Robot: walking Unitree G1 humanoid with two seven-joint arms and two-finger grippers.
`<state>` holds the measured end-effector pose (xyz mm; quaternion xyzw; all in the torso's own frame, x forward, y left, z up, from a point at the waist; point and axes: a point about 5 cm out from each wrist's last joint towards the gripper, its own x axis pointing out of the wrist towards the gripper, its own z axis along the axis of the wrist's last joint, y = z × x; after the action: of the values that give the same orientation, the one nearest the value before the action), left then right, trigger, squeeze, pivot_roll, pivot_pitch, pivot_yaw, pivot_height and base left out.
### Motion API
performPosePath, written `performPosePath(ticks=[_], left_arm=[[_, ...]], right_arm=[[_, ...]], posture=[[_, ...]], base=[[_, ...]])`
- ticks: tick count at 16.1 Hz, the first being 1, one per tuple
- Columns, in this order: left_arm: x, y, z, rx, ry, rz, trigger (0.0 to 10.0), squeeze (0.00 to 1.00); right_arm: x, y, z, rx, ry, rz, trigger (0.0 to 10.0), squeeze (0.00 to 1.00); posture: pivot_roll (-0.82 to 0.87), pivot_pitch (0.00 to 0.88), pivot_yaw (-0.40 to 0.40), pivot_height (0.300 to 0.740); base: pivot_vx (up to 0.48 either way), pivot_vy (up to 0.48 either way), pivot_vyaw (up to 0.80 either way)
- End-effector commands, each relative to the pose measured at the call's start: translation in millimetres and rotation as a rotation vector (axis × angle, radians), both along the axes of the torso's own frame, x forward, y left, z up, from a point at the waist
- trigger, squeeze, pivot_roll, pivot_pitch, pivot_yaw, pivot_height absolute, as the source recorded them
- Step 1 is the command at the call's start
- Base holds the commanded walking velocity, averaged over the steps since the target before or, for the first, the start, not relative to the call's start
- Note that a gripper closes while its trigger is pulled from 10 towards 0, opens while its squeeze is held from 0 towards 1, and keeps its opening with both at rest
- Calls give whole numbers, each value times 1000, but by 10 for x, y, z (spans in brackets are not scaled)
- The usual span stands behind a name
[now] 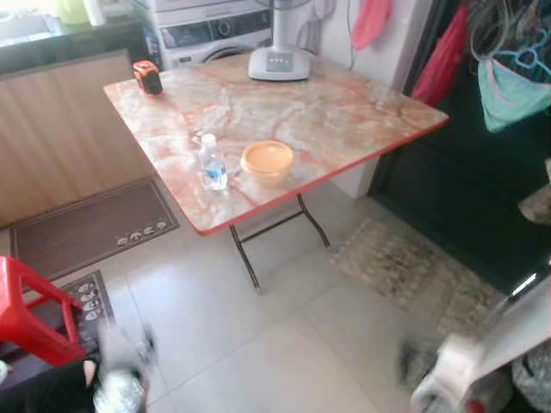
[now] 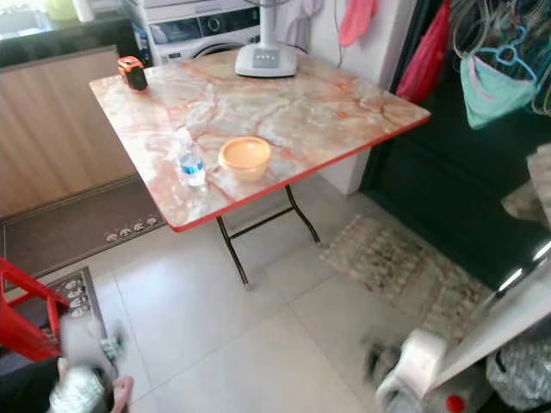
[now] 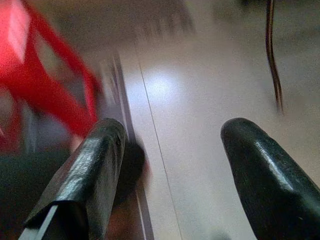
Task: Restocking fridge
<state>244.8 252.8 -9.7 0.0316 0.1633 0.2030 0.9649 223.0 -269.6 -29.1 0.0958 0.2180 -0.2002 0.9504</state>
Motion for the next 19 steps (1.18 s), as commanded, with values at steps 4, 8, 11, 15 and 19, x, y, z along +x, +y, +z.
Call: performPosePath(ticks=[4,8,11,15,19], left_arm=[[289,-52,425,116,-241,-99,10000,0],[393,-337,744,194,-430,-246,10000,0],[408,-584,926,230,-519,-352,10000,0],[366,-791,1129,205,-592,-369,10000,0],[278,-799,1344,214,-634,-357,10000,0]], right_arm=[[429,-71,485,-99,-255,108,10000,0],[535,115,715,-147,-447,355,10000,0],[568,242,847,-174,-524,508,10000,0],[523,239,729,-161,-445,519,10000,0],[463,358,906,-177,-581,520,10000,0]], posture=[[-1,0,7,740],[-5,0,3,740],[-11,0,-6,740],[-11,0,-21,740],[10,0,-16,740]], base=[[0,0,0],[0,0,0],[0,0,0],[0,0,0],[0,0,0]])
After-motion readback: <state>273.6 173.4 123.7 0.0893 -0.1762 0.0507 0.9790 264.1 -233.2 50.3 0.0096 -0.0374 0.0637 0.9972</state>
